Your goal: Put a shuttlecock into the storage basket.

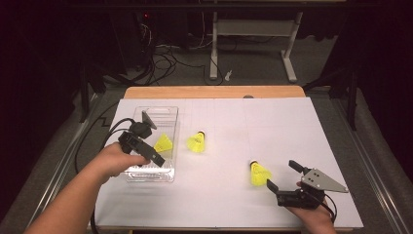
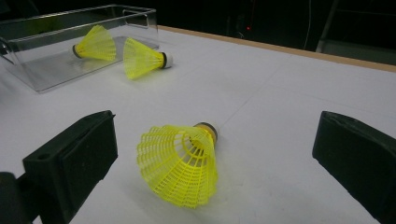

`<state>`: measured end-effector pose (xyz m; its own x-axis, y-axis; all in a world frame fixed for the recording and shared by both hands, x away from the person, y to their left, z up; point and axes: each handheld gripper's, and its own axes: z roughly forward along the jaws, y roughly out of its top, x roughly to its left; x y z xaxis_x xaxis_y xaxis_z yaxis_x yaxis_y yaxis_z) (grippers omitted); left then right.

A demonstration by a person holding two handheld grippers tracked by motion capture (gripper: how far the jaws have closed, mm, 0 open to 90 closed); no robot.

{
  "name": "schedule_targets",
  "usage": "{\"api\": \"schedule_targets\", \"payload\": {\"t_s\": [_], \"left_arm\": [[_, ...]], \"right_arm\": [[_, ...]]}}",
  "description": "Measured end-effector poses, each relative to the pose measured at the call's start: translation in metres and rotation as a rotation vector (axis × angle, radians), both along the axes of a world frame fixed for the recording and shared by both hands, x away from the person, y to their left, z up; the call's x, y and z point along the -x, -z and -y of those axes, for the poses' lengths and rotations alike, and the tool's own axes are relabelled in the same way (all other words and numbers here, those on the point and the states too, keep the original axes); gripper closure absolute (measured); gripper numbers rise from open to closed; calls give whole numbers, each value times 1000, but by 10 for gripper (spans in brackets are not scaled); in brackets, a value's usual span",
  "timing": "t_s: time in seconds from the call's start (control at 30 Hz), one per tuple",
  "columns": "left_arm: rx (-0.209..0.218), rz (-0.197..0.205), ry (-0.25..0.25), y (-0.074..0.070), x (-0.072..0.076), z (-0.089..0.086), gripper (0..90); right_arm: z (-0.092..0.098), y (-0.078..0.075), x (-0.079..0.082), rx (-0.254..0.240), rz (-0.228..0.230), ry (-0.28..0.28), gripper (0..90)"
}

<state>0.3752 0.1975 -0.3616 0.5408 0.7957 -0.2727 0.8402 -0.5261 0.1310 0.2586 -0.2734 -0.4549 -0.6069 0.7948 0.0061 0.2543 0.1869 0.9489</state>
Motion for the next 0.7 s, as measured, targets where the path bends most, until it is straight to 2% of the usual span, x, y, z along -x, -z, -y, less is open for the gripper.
{"api": "schedule_targets", "payload": {"t_s": [0.23,0.7], "left_arm": [[13,6,30,-4,3,10,6],[3,-5,84,-3,5,36,6]], "right_arm": [[0,0,0,1,-1,0,7],[0,0,0,0,-1,-1,7]]}}
